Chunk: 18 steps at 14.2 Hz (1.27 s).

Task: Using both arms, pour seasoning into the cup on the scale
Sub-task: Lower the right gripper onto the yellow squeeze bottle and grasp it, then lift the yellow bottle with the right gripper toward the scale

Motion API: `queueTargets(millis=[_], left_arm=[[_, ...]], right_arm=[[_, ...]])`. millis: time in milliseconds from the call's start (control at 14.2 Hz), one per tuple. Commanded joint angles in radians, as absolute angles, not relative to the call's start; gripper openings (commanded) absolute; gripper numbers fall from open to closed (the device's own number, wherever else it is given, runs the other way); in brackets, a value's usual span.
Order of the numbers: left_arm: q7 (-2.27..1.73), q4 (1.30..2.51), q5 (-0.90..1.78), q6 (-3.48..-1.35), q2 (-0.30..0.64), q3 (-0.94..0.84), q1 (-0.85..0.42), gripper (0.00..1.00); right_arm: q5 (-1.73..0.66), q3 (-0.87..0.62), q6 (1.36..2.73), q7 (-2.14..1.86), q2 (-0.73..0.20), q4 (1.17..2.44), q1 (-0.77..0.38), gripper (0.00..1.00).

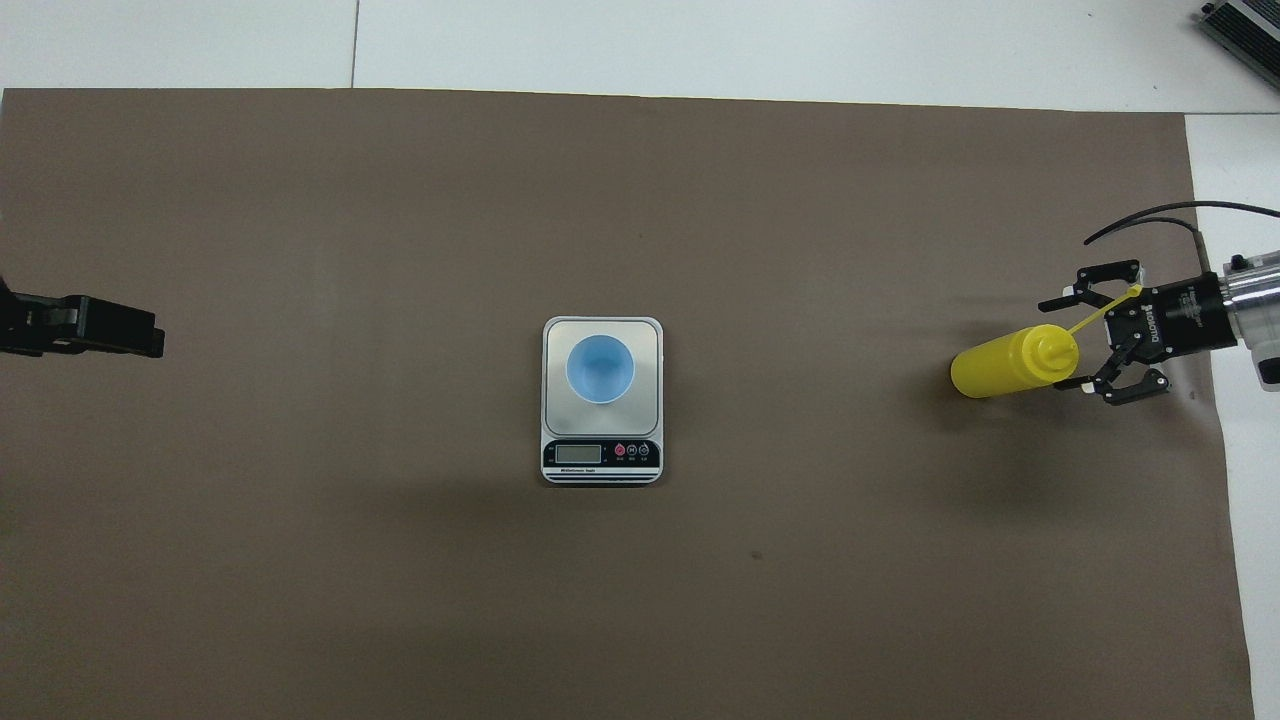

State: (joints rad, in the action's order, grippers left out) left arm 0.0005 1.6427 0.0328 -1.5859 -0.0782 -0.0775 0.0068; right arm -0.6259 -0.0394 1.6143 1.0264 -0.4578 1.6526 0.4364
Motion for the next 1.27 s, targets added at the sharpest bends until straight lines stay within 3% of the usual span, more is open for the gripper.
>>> queueTargets(millis=[0,1200], left_arm=[[0.011,1.654,0.048,-1.574,-0.092,-0.081,0.021,1.00],[0.011,1.654,0.048,-1.574,-0.092,-0.081,0.021,1.00]], right_arm=[[-0.652,-0.040,1.592,0.999,-0.420,1.698,0.443,1.00],[-0.747,-0.044,1.698,0.893,-0.367,1.867,0.419,1.00]])
